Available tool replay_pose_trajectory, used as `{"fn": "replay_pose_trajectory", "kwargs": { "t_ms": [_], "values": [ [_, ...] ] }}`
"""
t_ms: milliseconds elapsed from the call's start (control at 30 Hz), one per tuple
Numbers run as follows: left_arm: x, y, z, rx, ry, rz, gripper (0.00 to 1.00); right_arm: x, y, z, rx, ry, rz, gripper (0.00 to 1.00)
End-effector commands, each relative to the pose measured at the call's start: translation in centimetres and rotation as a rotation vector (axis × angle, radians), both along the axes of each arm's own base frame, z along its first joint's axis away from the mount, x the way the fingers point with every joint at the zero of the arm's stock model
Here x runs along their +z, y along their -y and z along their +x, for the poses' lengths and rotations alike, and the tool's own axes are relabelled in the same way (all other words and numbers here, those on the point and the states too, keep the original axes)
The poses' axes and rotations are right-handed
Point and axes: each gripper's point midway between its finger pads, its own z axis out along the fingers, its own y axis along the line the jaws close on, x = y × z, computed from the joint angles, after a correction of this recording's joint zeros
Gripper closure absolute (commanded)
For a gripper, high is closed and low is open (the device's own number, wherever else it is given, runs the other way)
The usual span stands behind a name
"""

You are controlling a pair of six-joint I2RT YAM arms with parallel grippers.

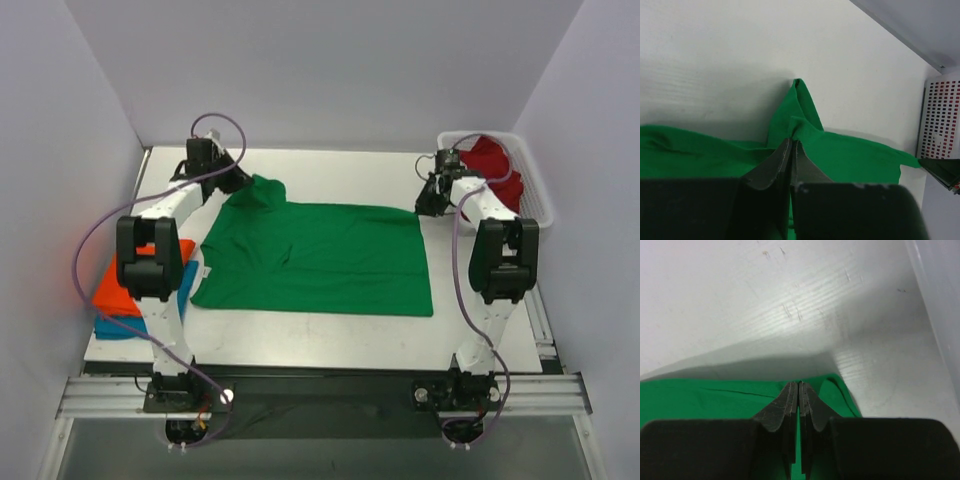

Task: Fold and stack the t-shirts
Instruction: Grap the side of the flattened tshirt furthest away from the robot with both arms, then fold the other side of the tshirt into a rectangle

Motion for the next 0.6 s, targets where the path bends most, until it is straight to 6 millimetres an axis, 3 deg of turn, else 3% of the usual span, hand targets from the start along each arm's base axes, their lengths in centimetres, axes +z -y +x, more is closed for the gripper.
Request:
{"fn": "replay_pose_trajectory", "kwargs": {
  "t_ms": [0,33,133,333,367,400,433,567],
  "values": [
    [7.0,-1.1,-0.7,0.058,0.157,-0.036,1.0,1.2,0.8,-1.8,0.006,0.011,-0.054,1.0],
    [5.8,-1.4,-1.7,0.066,0.129,-0.035,1.0,1.0,0.9,-2.6,0.002,0.0,-0.061,1.0],
    [6.7,-1.8,-3.3,0.089,0.136,-0.037,1.0,1.2,1.2,-3.5,-0.007,0.009,-0.067,1.0],
    [5.2,-2.9,-7.3,0.161,0.051,-0.047,1.0,0.0,1.5,-6.3,-0.033,-0.024,-0.071,1.0],
    [4.5,-3.0,-8.9,0.18,0.027,-0.05,1.0,-0.3,1.7,-7.0,-0.048,-0.028,-0.073,1.0],
    [5.3,-3.0,-9.0,0.183,0.041,-0.058,1.0,-0.3,1.6,-7.0,-0.047,-0.028,-0.072,1.0],
    [4.1,-3.4,-9.9,0.198,0.013,-0.049,1.0,-0.5,1.5,-7.6,-0.05,-0.034,-0.065,1.0],
    [3.5,-3.8,-12.0,0.214,-0.01,-0.038,1.0,-0.5,1.6,-8.5,-0.059,-0.029,-0.061,1.0]
  ]
}}
